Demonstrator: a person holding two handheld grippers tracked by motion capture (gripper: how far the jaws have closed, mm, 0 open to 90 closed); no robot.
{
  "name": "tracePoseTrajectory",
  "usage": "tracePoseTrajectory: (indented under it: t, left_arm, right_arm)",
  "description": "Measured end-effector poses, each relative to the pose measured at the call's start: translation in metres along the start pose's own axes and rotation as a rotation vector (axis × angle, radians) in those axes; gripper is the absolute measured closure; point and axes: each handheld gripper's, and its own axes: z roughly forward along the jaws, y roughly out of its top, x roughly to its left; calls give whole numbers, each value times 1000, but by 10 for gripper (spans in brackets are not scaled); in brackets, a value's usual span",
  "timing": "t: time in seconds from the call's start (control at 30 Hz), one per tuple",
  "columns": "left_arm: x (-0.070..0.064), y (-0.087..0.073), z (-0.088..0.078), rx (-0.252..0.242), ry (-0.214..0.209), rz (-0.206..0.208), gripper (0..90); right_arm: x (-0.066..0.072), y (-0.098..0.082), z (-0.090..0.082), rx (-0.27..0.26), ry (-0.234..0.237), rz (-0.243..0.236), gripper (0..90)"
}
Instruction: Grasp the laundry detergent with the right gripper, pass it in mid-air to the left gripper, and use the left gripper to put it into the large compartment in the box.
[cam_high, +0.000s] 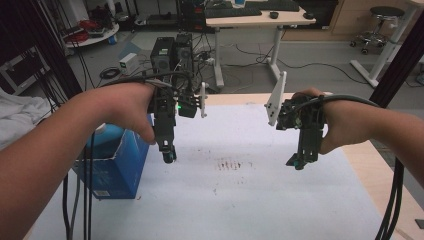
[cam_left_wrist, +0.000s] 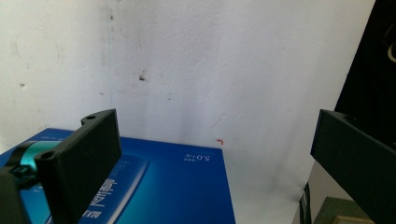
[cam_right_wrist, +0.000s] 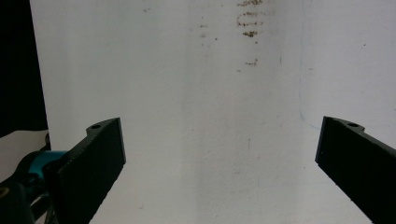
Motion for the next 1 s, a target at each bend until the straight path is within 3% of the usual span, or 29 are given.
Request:
tracePoseTrajectory:
  t: [0.2,0.3,1.0]
  left_arm:
    - [2,2,3,7,-2,18,17]
    - [2,1,5,12,-7,2,17]
    - [4,1,7,-2,-24,6,17]
  right_arm:
    - [-3,-2,5,14,7,4,8]
    - [-3,-3,7,13,12,6,8]
    - [-4,-6,7,8,10,12,8]
